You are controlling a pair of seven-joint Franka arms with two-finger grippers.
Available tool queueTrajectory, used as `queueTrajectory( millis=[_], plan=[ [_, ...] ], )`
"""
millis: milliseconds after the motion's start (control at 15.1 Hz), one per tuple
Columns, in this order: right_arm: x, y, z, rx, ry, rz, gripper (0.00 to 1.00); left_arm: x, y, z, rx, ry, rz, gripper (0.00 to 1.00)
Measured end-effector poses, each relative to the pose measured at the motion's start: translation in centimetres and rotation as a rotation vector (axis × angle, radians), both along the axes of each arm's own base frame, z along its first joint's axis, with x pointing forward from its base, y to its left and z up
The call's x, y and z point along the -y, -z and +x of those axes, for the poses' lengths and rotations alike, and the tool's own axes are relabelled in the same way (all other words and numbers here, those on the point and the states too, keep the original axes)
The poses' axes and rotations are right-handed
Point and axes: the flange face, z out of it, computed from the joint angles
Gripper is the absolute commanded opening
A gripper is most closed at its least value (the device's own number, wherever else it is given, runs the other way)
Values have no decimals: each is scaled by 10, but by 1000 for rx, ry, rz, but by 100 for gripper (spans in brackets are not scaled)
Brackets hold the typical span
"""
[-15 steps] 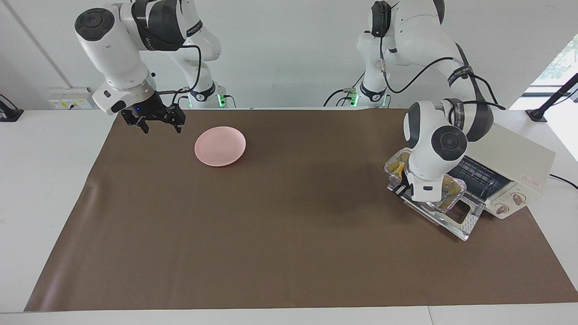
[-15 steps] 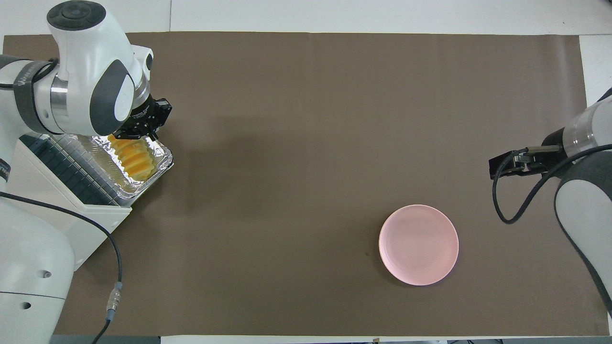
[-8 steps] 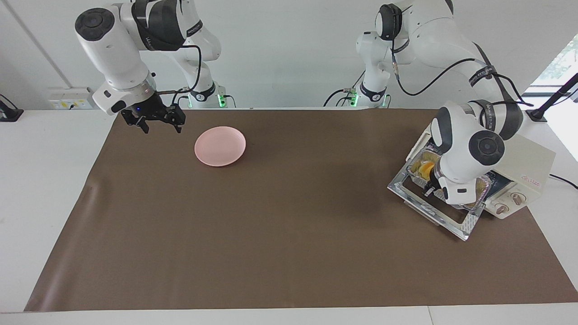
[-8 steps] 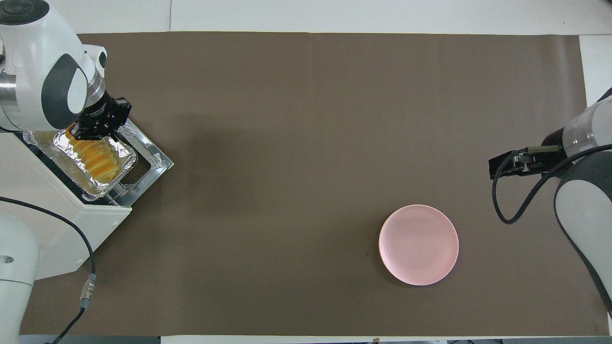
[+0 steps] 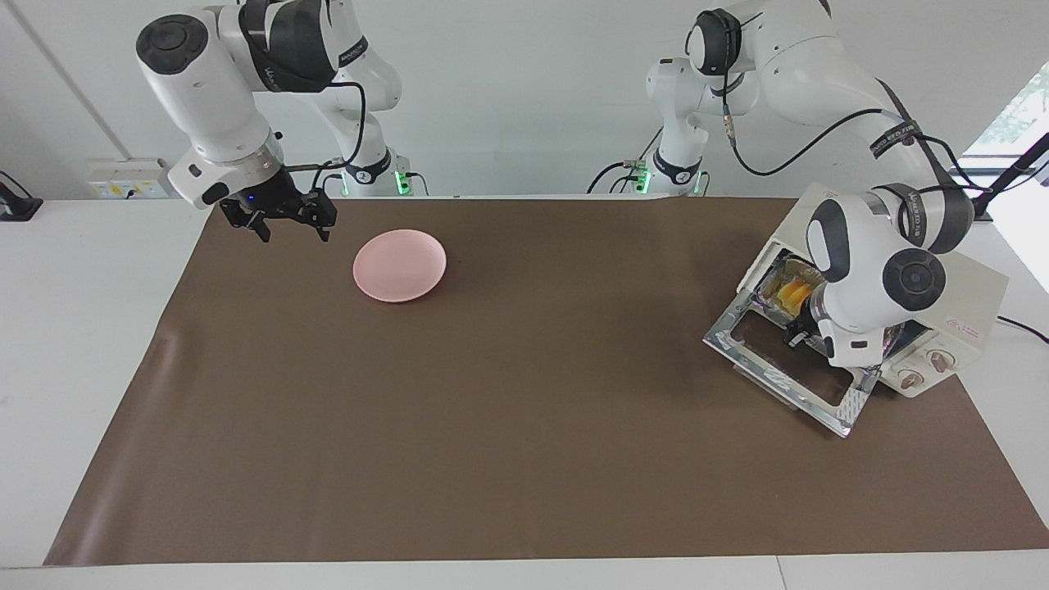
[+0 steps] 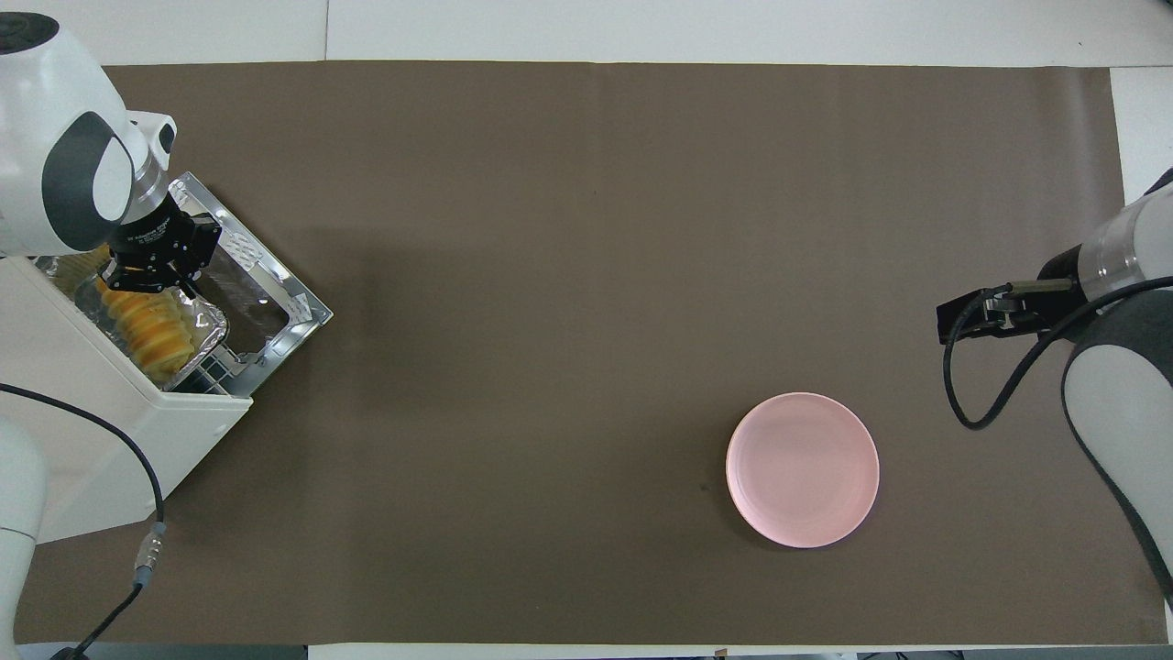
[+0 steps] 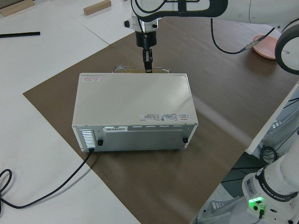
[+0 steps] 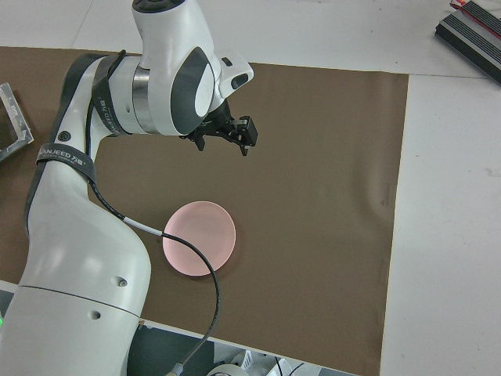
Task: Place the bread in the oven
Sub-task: 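Carry the foil tray with the left gripper into the toaster oven, then release the foil tray inside the oven and raise the left gripper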
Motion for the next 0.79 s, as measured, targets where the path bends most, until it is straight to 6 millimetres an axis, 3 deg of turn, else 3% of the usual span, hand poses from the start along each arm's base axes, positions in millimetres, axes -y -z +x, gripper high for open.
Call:
queueTrajectory(
  millis=[795],
  plan=[
    [0,0,0,0,0,0,100,-28,6,-7,-42,-35,10,0]
  ],
)
